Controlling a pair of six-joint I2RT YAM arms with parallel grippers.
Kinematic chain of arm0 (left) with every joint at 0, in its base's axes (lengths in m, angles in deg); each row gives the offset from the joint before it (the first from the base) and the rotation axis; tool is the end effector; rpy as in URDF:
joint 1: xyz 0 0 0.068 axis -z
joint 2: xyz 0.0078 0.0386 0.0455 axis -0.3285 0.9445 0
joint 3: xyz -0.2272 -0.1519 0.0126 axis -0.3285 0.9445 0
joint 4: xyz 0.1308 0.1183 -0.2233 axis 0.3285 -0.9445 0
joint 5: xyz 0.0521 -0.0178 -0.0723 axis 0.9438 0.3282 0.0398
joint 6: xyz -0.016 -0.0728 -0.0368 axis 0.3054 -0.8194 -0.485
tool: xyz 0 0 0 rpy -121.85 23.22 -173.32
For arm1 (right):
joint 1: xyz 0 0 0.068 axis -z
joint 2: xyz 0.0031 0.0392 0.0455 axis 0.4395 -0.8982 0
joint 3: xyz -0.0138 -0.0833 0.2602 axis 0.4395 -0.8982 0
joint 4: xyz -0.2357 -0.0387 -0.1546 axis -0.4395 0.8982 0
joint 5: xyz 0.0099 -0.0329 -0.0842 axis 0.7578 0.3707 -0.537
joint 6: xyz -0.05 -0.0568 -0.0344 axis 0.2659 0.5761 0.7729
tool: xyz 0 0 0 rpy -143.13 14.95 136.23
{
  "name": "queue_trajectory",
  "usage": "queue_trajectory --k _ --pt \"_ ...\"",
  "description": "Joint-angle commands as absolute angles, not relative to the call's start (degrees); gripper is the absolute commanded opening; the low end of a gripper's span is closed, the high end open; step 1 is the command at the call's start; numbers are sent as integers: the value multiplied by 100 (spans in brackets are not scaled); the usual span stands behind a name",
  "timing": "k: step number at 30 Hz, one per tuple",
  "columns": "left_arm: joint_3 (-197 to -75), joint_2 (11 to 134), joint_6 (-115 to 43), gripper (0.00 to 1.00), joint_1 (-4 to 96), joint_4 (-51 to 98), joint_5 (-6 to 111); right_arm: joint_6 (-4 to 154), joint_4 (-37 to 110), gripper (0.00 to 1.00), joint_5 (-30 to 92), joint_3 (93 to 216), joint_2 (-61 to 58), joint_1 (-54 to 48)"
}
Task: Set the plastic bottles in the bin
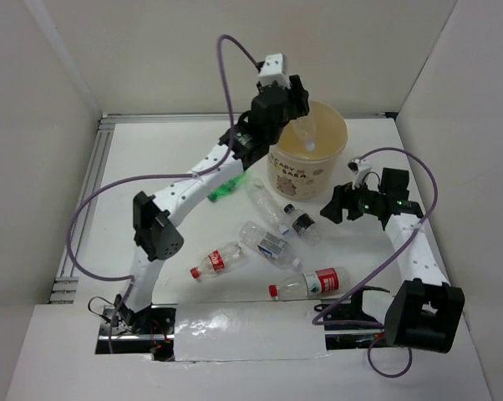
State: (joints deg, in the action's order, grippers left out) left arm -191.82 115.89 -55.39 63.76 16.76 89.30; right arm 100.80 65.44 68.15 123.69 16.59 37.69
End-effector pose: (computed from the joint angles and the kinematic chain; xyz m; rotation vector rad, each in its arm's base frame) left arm 0.4090 -0.3548 0.4611 -0.2322 1.5166 -0.6963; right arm 0.2632 -0.0021 0.2287 -0.4823 2.1406 0.6342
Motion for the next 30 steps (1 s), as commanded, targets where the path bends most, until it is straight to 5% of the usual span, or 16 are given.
queue_trajectory --k 1,4,7,12,17,26,28,29,30 --pt "-19897 11971 -4792 45 6488 1787 9682 9694 6291 86 6809 12574 1430 3373" --pt "-19345 11823 -4731 85 6488 1927 9682 9395 6072 89 6424 12425 1429 2837" --pt "-18922 11419 -4669 97 6488 1980 9612 9158 5782 91 6002 12354 1307 2205" --pt "-17773 10234 -4213 100 6690 1980 9778 8701 5157 91 5044 12048 938 1510" --pt "-15269 8081 -3879 100 7041 1656 9709 8367 4691 91 3927 11687 815 929" --pt "-11525 5749 -5599 100 7498 628 8838 8296 4453 82 3171 11879 -388 419" --pt "-11320 5696 -5811 100 7682 469 8717 8296 4558 75 3170 12011 -731 419" --pt "-11258 5887 -5873 100 7762 468 8715 8296 4559 49 3248 12011 -733 419" --pt "-11257 5994 -5943 100 7858 173 8811 8296 4559 35 3328 12011 -681 419"
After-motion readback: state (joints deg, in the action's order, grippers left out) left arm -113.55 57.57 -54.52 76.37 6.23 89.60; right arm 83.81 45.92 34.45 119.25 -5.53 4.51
